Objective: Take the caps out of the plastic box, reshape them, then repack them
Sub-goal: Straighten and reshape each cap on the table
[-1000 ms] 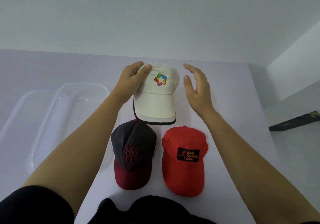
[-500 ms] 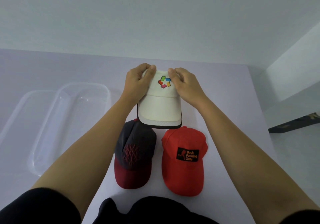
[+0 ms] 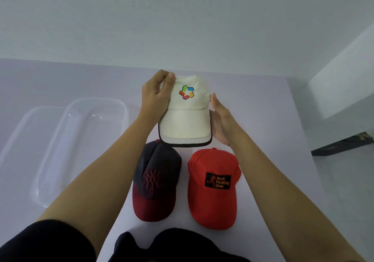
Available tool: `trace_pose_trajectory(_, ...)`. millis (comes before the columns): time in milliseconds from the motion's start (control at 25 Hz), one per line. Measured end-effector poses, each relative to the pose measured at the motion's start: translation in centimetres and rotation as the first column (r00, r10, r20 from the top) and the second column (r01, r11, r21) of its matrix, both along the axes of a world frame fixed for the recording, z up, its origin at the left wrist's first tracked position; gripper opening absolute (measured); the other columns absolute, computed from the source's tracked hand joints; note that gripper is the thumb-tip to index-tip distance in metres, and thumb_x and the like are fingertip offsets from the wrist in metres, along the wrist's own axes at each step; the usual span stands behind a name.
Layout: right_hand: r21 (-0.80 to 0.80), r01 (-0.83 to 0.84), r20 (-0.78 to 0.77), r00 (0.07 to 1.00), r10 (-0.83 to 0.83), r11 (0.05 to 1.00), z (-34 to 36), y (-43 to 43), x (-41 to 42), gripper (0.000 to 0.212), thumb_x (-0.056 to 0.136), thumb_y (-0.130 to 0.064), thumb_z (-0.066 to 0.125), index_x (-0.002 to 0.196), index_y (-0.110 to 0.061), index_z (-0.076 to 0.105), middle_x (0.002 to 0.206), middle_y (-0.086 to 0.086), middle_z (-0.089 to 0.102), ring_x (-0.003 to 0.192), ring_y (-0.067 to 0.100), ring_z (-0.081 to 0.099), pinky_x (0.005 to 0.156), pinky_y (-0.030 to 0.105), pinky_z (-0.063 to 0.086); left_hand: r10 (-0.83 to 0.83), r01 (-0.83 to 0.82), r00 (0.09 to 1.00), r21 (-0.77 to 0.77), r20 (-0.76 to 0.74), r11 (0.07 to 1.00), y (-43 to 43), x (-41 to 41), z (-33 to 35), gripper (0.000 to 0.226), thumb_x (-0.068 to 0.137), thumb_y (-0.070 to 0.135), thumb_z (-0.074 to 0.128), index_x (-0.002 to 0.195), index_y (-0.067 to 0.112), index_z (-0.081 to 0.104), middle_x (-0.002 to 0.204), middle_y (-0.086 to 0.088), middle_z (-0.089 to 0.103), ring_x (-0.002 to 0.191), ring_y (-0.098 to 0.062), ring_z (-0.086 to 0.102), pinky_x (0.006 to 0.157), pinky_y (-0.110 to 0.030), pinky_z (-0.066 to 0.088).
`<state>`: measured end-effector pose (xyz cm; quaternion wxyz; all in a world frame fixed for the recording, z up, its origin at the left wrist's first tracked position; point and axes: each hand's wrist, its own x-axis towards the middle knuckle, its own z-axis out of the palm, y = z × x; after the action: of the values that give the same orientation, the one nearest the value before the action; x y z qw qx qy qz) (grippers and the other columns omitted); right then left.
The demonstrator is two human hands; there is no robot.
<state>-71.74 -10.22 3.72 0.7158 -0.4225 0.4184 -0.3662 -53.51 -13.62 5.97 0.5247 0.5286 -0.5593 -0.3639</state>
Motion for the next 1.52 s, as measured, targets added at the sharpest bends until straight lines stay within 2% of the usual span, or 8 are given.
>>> trace_pose_trajectory(200, 0.098, 0.061, 0.220, 0.972, -0.081, 0.993, -1.2, -0.7, 1.1, 0.076, 0.078, -0.047, 0.066, 0.137, -0.007, 0.042, 0.141, 0.020, 0.046, 0.129, 0.038, 0.045, 0.109, 0.058, 0.032, 0.056, -0.055, 0.998, -0.025, 0.031, 0.998, 0.5, -0.9, 0.0, 0.024, 0.095, 0.031, 0.049, 0.072, 0.029, 0.056, 0.061, 0.012, 0.053, 0.060, -0.004, 0.048, 0.060, -0.025, 0.042)
trace_pose_trajectory(320, 0.122, 0.160, 0.248, 0.951, -0.186, 0.980, -1.4, -1.2, 0.7, 0.080, 0.071, -0.041, 0.075, 0.135, -0.005, 0.044, 0.137, 0.022, 0.050, 0.124, 0.040, 0.050, 0.104, 0.060, 0.037, -0.042, 0.029, 0.998, 0.289, 0.040, 0.957, 0.1, -0.9, 0.3, 0.028, 0.095, 0.050, 0.037, 0.101, 0.035, 0.060, 0.092, 0.012, 0.062, 0.086, -0.009, 0.059, 0.082, -0.042, 0.050)
trace_pose_trajectory(440, 0.125, 0.233, 0.249, 0.934, -0.258, 0.964, -1.8, -2.1, 0.0, 0.082, 0.067, -0.039, 0.079, 0.134, -0.005, 0.046, 0.134, 0.021, 0.053, 0.121, 0.039, 0.053, 0.101, 0.058, 0.041, -0.019, 0.206, 0.969, 0.767, -0.245, 0.607, 0.3, -0.2, 0.2, 0.070, 0.083, 0.073, 0.035, 0.135, 0.027, 0.039, 0.133, -0.006, 0.047, 0.117, -0.035, 0.053, 0.088, -0.064, 0.044)
trace_pose_trajectory(520, 0.149, 0.251, 0.243, 0.928, -0.281, 0.957, -2.0, -2.8, -0.1, 0.079, 0.070, -0.039, 0.076, 0.135, -0.006, 0.046, 0.135, 0.020, 0.052, 0.122, 0.039, 0.052, 0.101, 0.057, 0.042, -0.008, 0.379, 0.899, 0.769, -0.438, 0.514, 0.7, -0.2, -0.4, 0.067, 0.084, 0.064, 0.046, 0.122, 0.009, 0.050, 0.119, -0.011, 0.060, 0.105, -0.033, 0.064, 0.080, -0.056, 0.054)
trace_pose_trajectory(720, 0.163, 0.124, 0.133, 0.980, -0.147, 0.979, -2.5, -4.2, -0.4, 0.064, 0.074, -0.036, 0.069, 0.132, -0.015, 0.050, 0.131, 0.012, 0.058, 0.117, 0.033, 0.058, 0.092, 0.054, 0.050, 0.147, 0.457, 0.734, 0.642, -0.663, 0.615, -0.3, 0.0, -3.3, 0.038, 0.089, 0.030, 0.060, 0.118, 0.005, 0.060, 0.101, -0.009, 0.073, 0.086, -0.021, 0.073, 0.071, -0.037, 0.061)
trace_pose_trajectory(880, 0.285, 0.015, 0.106, 0.993, -0.047, 0.958, -4.9, -4.9, -0.9, 0.082, 0.054, -0.022, 0.087, 0.126, -0.025, 0.050, 0.124, 0.004, 0.063, 0.109, 0.028, 0.063, 0.078, 0.051, 0.055, 0.147, 0.481, 0.751, 0.686, -0.644, 0.546, -1.5, 0.7, -6.0, 0.033, 0.089, 0.027, 0.060, 0.114, 0.005, 0.061, 0.105, -0.011, 0.072, 0.092, -0.023, 0.071, 0.075, -0.040, 0.060)
trace_pose_trajectory(1280, 0.310, 0.053, -0.160, 0.987, -0.003, 0.949, -10.9, -6.0, -0.5, 0.106, 0.055, -0.014, 0.089, 0.140, -0.028, 0.027, 0.138, 0.002, 0.049, 0.123, 0.025, 0.051, 0.101, 0.050, 0.045, -0.032, 0.311, 0.948, 0.894, -0.318, 0.321, -3.4, 1.8, -10.2, 0.043, 0.077, 0.008, 0.057, 0.120, 0.011, 0.052, 0.109, -0.006, 0.060, 0.095, -0.023, 0.059, 0.072, -0.032, 0.050)
trace_pose_trajectory(1520, 0.329, 0.086, -0.292, 0.956, 0.014, 0.940, -11.8, -5.3, -1.7, 0.091, 0.068, -0.010, 0.082, 0.139, -0.029, 0.029, 0.134, -0.004, 0.050, 0.117, 0.018, 0.053, 0.076, 0.036, 0.055, -0.209, 0.308, 0.948, 0.864, -0.241, 0.398, -3.8, 1.1, -11.5, 0.037, 0.082, 0.008, 0.060, 0.118, 0.011, 0.054, 0.114, -0.001, 0.062, 0.097, -0.016, 0.059, 0.074, -0.026, 0.049)
